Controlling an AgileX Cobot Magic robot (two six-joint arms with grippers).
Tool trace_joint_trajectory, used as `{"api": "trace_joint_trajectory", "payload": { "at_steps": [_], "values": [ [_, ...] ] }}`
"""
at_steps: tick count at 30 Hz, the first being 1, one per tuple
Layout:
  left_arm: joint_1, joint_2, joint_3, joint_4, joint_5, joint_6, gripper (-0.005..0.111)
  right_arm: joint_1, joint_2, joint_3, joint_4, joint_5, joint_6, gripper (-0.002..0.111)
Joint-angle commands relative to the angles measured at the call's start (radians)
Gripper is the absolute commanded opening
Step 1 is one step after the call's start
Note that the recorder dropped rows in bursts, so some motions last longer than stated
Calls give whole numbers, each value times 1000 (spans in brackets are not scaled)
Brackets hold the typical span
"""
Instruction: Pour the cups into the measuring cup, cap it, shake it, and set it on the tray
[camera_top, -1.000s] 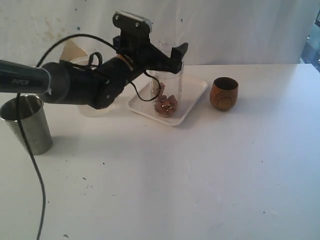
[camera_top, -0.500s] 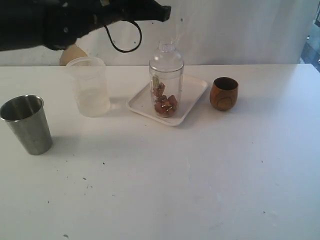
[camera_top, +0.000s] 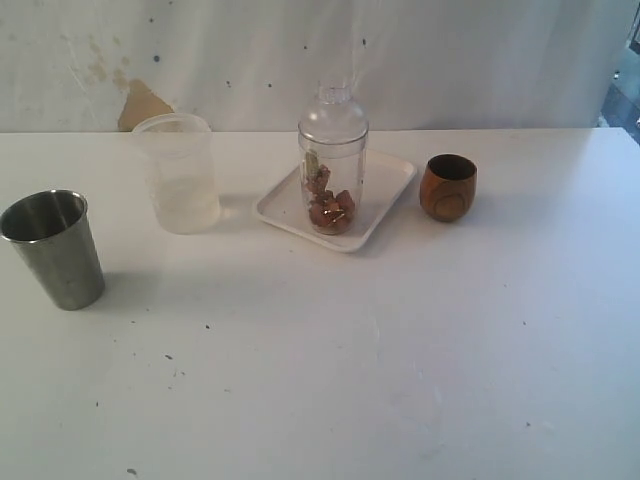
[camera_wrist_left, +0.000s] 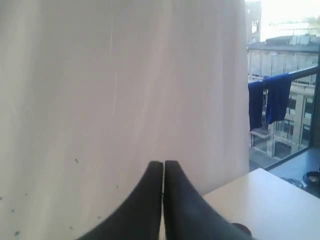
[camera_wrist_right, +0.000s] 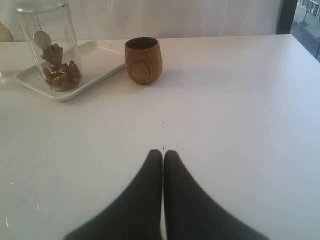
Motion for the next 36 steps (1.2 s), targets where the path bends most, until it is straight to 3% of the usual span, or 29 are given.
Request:
{"api": "trace_joint_trajectory", "payload": {
  "at_steps": [1, 10, 18, 24, 36],
  "values": [
    [-1, -235, 167, -48, -77, -11, 1, -4, -4, 2, 2, -12, 2, 0],
    [-1, -605, 472, -65, -96, -70, 1, -4, -4, 2, 2, -12, 2, 0],
    [-1, -902, 724, -65, -238, -217, 1, -4, -4, 2, 2, -12, 2, 0],
    [-1, -992, 812, -65, -238, -217, 1, -4, -4, 2, 2, -12, 2, 0],
    [-1, -994, 817, -65, -212, -217, 1, -4, -4, 2, 2, -12, 2, 0]
  ]
}}
